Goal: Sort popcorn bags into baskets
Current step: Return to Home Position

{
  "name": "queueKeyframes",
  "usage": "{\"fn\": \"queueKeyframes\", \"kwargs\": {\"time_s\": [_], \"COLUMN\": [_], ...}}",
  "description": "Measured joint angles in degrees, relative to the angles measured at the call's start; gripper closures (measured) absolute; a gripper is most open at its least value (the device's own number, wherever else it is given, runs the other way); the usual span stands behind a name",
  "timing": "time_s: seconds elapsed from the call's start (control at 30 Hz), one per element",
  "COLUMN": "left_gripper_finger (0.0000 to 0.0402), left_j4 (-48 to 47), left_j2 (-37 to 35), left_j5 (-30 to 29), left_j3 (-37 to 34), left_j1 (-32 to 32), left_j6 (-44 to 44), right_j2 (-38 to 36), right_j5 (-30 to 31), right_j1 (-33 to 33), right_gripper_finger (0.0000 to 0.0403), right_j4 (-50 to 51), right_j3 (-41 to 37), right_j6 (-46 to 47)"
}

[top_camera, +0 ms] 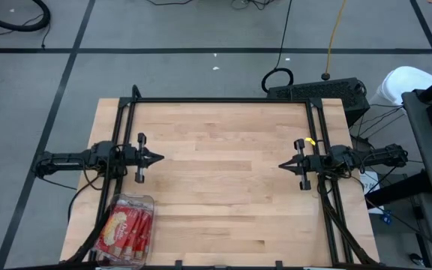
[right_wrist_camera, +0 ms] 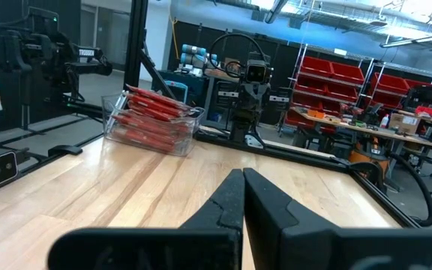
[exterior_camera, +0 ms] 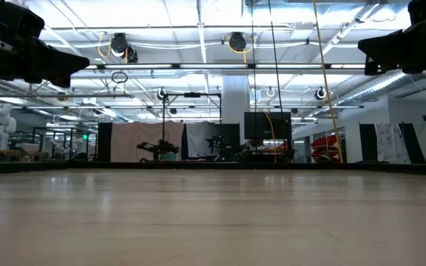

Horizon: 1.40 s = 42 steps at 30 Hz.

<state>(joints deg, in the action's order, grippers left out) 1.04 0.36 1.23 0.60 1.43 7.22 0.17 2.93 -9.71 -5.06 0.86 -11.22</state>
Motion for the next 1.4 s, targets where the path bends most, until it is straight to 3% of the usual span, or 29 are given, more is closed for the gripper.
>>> {"fn": "queueKeyframes", "kwargs": {"time_s": [0.5, 1.07, 1.4], "left_gripper_finger": [0.0375, 0.0396, 0.0375], "left_j4": [0.02, 0.02, 0.02], "left_j2": [0.0, 0.0, 0.0], "left_j5": [-0.17, -0.15, -0.15], "left_j3": [0.0, 0.0, 0.0], "left_j1": [0.0, 0.0, 0.0], "left_j6": [0.0, 0.02, 0.01], "right_j2": [-0.01, 0.0, 0.0], "right_j5": [-0.01, 0.0, -0.01], "right_j1": [0.01, 0.0, 0.0], "right_gripper_finger": [0.0403, 0.0403, 0.0403], "right_j4": [0.0, 0.0, 0.0], "right_j3": [0.0, 0.0, 0.0], "right_j6": [0.0, 0.0, 0.0]}}
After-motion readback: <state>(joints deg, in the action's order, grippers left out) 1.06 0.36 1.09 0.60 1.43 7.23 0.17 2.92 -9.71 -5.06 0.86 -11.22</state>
